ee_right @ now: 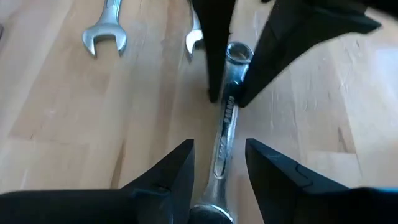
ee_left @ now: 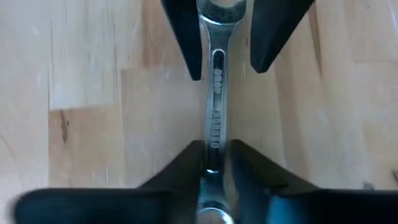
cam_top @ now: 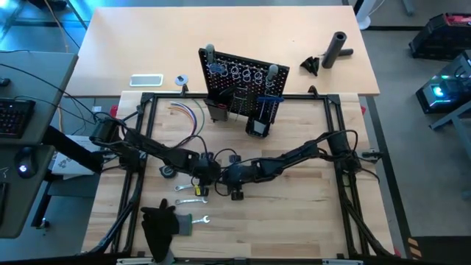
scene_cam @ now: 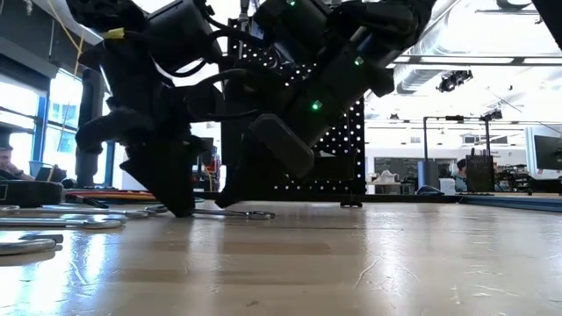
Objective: Hang tools onto peg board
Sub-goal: Hang the wrench on the black pegboard
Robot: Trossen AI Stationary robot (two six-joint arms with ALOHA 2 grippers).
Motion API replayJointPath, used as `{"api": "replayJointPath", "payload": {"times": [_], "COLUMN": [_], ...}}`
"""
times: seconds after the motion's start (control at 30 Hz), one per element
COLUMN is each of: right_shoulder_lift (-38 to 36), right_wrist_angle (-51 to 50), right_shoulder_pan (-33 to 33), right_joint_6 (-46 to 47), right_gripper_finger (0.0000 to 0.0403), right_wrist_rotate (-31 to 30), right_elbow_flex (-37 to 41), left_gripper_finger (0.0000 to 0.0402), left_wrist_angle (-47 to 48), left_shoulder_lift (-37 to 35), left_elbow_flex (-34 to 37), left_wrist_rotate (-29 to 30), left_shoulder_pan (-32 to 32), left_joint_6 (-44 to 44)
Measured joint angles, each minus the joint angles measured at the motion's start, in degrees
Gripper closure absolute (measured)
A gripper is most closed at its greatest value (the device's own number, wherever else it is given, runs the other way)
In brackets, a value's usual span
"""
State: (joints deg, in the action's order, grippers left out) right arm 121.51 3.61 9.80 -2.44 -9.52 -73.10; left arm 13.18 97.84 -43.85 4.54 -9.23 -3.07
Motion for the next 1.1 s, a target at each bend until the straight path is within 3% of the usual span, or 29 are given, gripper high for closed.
{"api": "replayJointPath", "payload": {"times": [0.1, 0.73, 0.83, 1.1], "right_shoulder_lift": [0.00, 0.31, 0.72, 2.25], "right_wrist_angle": [-0.49, -1.09, -2.18, -1.25], "right_shoulder_pan": [0.02, 0.00, 0.07, 0.23], "right_joint_6": [0.49, -0.98, -1.00, 0.12], "right_gripper_finger": [0.0265, 0.0265, 0.0265, 0.0265], "right_wrist_rotate": [0.04, -1.05, -2.39, -5.61], "right_elbow_flex": [0.00, -0.02, 0.04, -0.02], "left_gripper_finger": [0.0380, 0.0381, 0.0401, 0.0398], "left_wrist_angle": [-0.53, 0.55, 1.78, 3.65], "left_shoulder_lift": [-0.76, -1.12, -1.42, -1.38], "left_elbow_flex": [0.23, -3.15, -4.45, -5.90], "left_wrist_rotate": [0.54, 2.50, 2.91, 2.35], "left_shoulder_pan": [0.00, -0.59, -0.52, -0.63], "left_joint_6": [2.15, 5.09, 5.70, 5.88]}}
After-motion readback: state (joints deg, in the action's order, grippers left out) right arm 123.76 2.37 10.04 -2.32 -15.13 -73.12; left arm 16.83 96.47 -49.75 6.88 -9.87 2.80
